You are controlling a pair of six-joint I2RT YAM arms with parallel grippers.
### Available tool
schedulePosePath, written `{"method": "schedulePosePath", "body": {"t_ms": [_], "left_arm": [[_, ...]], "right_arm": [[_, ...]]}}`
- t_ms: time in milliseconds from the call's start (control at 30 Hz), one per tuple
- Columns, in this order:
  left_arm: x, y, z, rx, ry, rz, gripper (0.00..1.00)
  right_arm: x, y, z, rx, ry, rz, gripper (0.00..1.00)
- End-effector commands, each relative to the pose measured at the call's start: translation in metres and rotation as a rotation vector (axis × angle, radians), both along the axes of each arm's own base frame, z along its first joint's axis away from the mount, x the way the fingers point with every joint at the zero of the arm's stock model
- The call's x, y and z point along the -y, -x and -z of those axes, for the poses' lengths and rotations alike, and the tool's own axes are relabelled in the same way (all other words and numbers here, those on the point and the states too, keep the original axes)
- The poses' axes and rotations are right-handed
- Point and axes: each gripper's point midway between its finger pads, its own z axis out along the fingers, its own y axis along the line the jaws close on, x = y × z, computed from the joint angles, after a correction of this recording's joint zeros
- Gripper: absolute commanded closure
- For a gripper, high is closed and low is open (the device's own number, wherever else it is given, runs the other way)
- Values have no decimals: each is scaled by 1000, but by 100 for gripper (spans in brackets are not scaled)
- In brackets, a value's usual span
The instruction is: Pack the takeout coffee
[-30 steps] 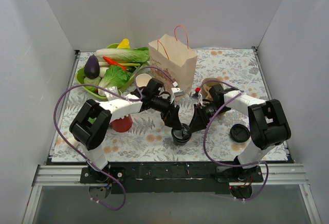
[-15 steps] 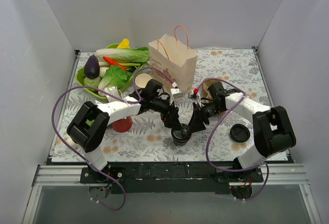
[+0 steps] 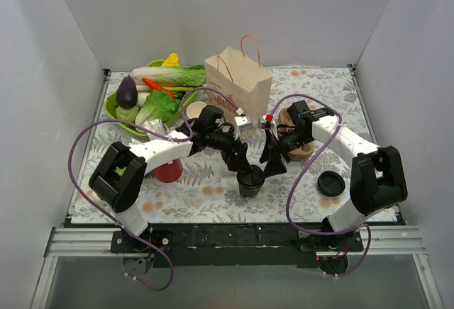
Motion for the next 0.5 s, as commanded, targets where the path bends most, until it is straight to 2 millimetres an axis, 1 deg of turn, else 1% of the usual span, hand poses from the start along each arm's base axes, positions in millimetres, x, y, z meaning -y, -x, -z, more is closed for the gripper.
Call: {"method": "schedulePosePath", "body": {"t_ms": [0,67,167,300,467], "left_arm": [[-1,-8,-26,87,26,-18,4],[-1,-8,-30,91,33,-19,4],[-1,-7,-31,90,35,-17,4],[-1,-5,-35,88,43,-11,3],[0,-3,-45,99,72,-2,2]], "right_arm": [[5,4,-5,32,5,-36,7],[5,3,-5,47,5,-43,5],[3,1,-7,108,9,-68,4],[-3,0,-12,233,22,-117,2],[-12,6,-13,300,24,-157,2]]}}
